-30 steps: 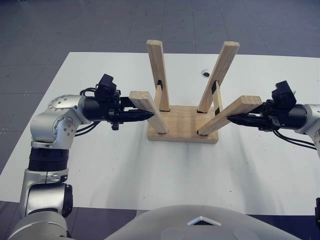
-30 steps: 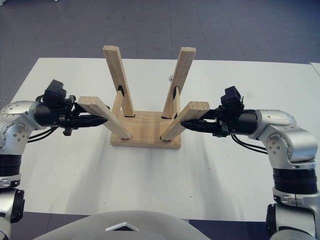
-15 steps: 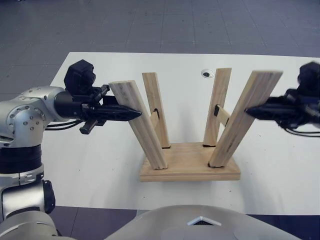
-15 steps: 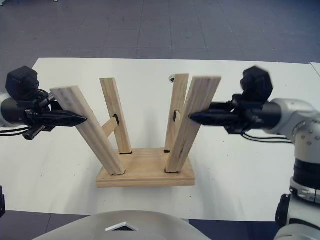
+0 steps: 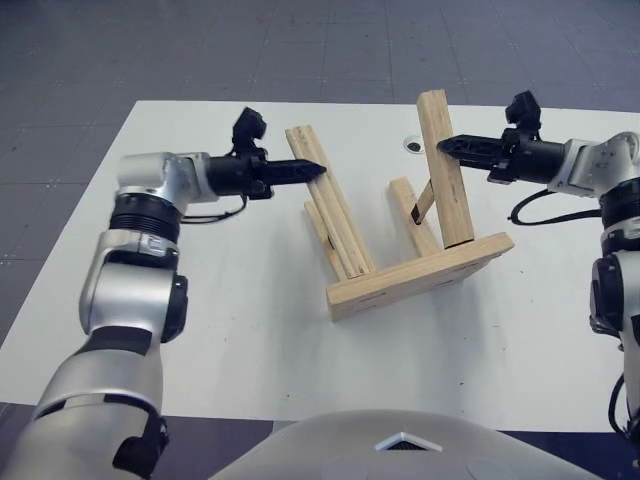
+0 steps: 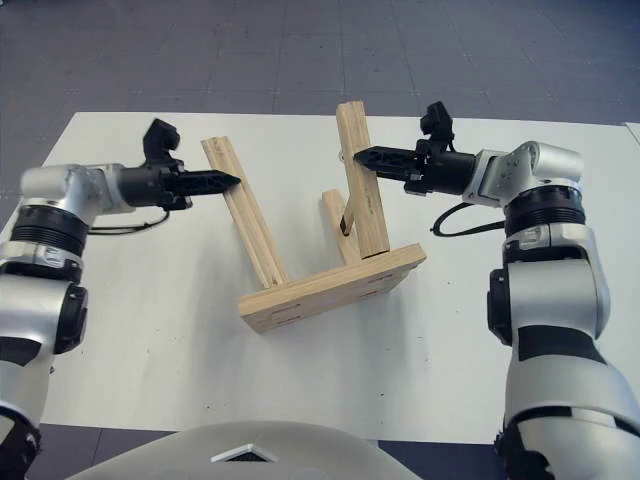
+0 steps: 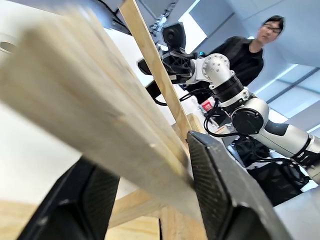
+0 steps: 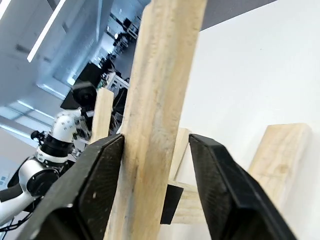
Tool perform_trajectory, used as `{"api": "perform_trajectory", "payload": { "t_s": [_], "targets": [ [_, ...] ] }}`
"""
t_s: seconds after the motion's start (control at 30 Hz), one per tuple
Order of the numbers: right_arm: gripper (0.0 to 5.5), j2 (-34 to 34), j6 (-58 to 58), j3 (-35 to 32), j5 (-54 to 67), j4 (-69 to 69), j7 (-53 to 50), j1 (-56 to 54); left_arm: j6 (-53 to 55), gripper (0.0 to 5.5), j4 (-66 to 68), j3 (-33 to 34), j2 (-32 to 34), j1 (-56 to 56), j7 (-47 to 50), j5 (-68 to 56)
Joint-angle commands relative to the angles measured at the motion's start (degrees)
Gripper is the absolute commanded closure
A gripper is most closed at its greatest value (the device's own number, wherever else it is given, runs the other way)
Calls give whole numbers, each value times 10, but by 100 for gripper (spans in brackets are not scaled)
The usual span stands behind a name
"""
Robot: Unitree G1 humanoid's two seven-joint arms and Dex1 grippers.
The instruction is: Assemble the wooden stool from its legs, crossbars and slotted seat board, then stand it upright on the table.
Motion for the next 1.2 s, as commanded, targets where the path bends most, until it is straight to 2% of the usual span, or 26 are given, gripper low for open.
{"api": "perform_trajectory", "payload": {
  "t_s": [0.03, 0.27, 0.4, 0.47, 0.53, 0.6, 0.73, 0.83, 0.93, 1.1, 1.2],
  "targets": [
    [274, 35, -25, -73, -17, 85, -94, -14, -54, 305, 111, 37, -7, -12, 83, 55],
    [274, -48, -42, -158, -40, 103, -118, 29, -19, 305, 137, 145, 97, 15, 48, 36],
    [274, -69, -29, -185, -52, 81, -97, 46, -3, 305, 79, 172, 110, 60, 37, 33],
    [274, -80, -64, -156, -87, 38, -63, 79, -25, 305, -22, 168, 113, 129, 48, 40],
    [274, -94, -194, -80, -165, -69, -24, 175, -149, 305, -220, 137, 114, 294, 86, 92],
    [274, -111, -309, -36, -223, -152, -17, 269, -279, 305, -389, 108, 110, 456, 115, 147],
    [274, -102, -411, -18, -267, -265, -51, 380, -367, 305, -525, 99, 76, 585, 172, 180],
    [274, -77, -405, -7, -259, -397, -60, 473, -364, 305, -593, 79, 68, 623, 191, 181],
    [274, -45, -382, -9, -244, -484, -91, 518, -349, 305, -628, 69, 45, 630, 228, 175],
    [274, -14, -381, -16, -238, -517, -130, 522, -359, 305, -621, 52, 8, 599, 294, 196],
    [274, -18, -382, -12, -224, -550, -111, 531, -369, 305, -592, 43, -10, 570, 319, 207]
  ]
}}
